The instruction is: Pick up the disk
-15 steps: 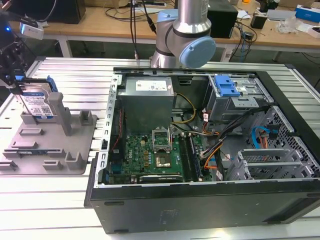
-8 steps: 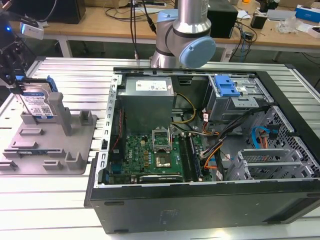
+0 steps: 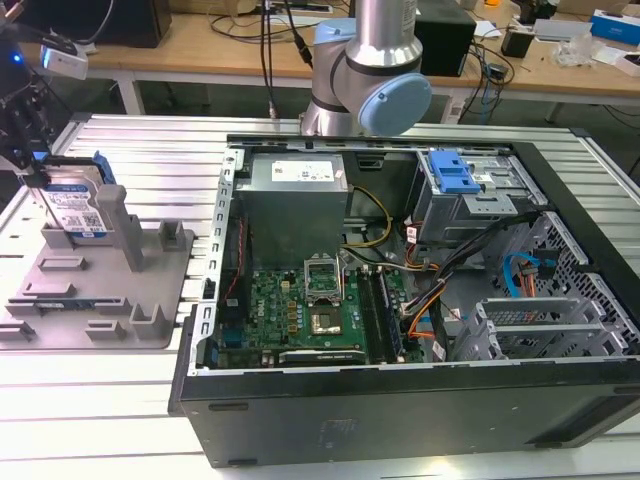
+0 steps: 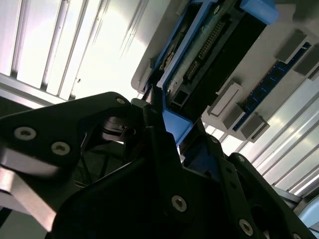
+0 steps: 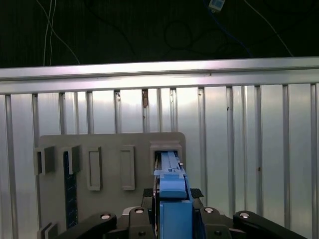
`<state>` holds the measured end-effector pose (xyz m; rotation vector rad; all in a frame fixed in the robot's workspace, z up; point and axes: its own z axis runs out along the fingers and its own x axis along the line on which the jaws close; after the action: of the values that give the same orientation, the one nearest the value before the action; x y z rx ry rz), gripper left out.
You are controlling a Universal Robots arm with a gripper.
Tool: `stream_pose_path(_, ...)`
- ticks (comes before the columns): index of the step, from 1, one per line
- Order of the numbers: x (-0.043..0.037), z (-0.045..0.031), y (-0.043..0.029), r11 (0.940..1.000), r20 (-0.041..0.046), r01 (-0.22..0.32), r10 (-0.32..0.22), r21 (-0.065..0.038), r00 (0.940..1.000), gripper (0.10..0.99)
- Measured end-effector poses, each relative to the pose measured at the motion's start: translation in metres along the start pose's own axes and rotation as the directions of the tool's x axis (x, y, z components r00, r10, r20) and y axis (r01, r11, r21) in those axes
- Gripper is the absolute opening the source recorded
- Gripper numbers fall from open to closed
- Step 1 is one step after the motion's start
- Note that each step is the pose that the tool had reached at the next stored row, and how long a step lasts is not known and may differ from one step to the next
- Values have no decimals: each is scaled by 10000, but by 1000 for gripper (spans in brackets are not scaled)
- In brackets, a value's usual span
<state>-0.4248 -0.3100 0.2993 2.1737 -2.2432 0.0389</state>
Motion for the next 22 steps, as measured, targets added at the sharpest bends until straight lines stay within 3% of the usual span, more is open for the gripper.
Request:
stream_pose_path(11, 3, -22, -2, 10000, 3, 1, -1, 9, 10000, 369)
stream_pose_path(14, 10, -233, -2, 10000, 0, 1, -1, 1, 10000, 369)
stream_pose_path(16, 12, -320, -3, 10000, 1, 1, -1, 2, 10000, 369)
stream_pose_path(18, 18, -496, -4, 10000, 1, 3, -3, 2, 10000, 369)
stream_pose_path(22, 24, -705, -5, 10000, 0, 13, -13, 2, 10000, 369)
